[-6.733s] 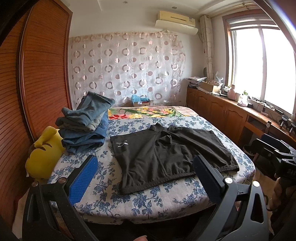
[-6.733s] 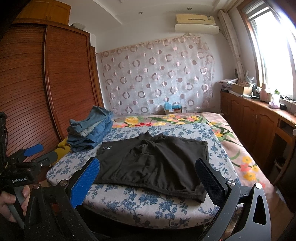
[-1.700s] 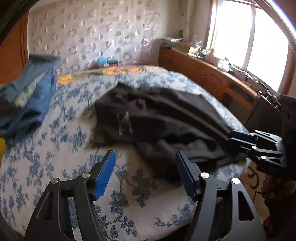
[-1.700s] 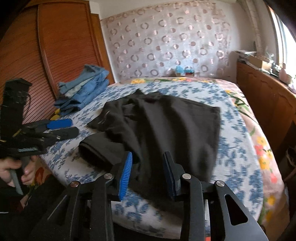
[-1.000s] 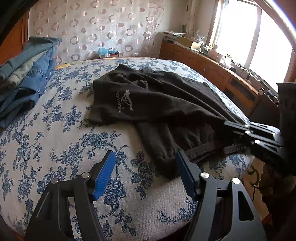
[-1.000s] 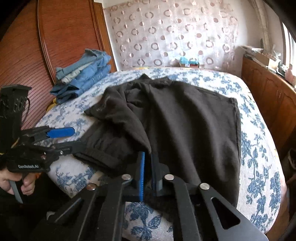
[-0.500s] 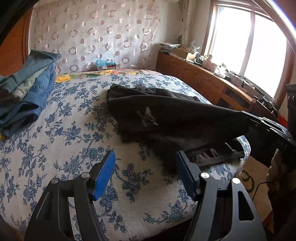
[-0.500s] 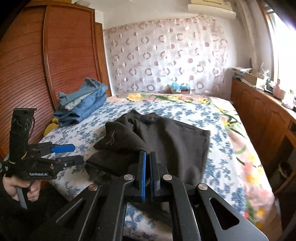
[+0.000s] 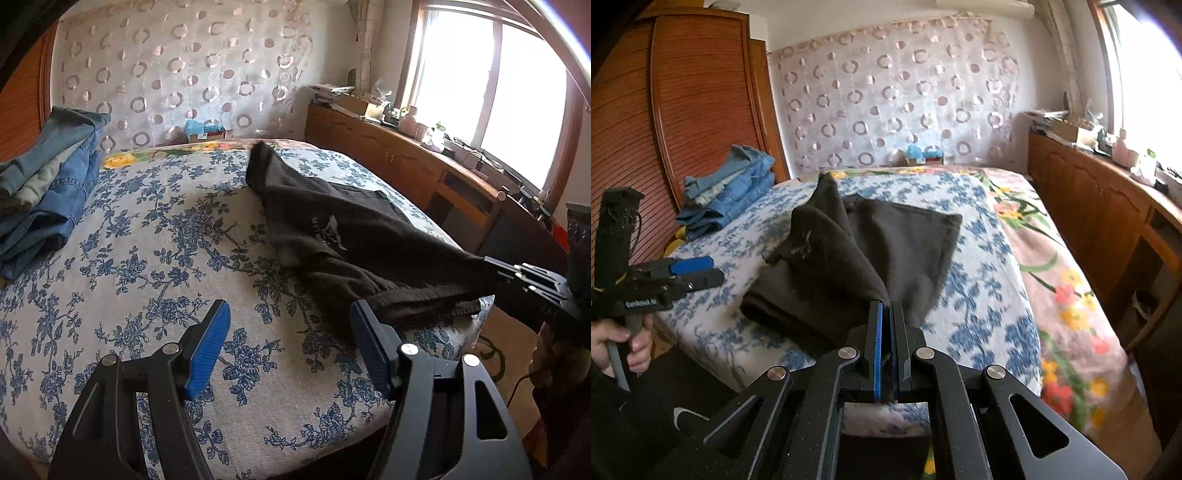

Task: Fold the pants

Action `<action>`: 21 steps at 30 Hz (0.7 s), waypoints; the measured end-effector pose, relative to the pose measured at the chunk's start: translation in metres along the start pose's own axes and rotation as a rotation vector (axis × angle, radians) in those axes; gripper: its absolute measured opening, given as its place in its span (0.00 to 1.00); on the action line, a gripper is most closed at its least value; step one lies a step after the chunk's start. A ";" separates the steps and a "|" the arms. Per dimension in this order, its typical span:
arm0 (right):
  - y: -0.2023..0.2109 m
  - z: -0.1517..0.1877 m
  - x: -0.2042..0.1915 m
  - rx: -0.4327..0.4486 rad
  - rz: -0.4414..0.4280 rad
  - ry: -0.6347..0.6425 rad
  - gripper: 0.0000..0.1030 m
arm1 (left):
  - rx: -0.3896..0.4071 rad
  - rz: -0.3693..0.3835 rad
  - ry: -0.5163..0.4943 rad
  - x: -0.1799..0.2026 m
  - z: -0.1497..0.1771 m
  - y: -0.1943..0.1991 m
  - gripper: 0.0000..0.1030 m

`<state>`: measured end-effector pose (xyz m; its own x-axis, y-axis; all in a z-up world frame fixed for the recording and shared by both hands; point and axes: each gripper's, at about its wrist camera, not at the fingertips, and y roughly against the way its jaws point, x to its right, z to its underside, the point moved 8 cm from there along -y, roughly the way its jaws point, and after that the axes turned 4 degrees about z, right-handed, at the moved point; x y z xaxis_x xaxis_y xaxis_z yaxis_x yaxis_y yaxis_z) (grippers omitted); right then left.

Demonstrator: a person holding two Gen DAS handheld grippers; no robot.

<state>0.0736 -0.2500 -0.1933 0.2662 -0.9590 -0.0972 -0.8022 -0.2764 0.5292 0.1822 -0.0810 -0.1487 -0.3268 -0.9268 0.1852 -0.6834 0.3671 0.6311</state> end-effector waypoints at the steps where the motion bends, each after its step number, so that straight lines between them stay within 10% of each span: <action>1: 0.000 0.001 0.000 -0.007 -0.002 -0.005 0.03 | 0.000 -0.001 0.000 0.000 0.000 0.000 0.66; 21: 0.004 -0.001 0.010 -0.057 0.044 -0.026 0.12 | 0.015 -0.009 -0.020 -0.003 -0.007 0.003 0.66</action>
<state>0.0732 -0.2608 -0.1912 0.2166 -0.9717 -0.0945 -0.7808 -0.2306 0.5806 0.1857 -0.0778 -0.1425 -0.3339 -0.9282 0.1645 -0.6957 0.3604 0.6214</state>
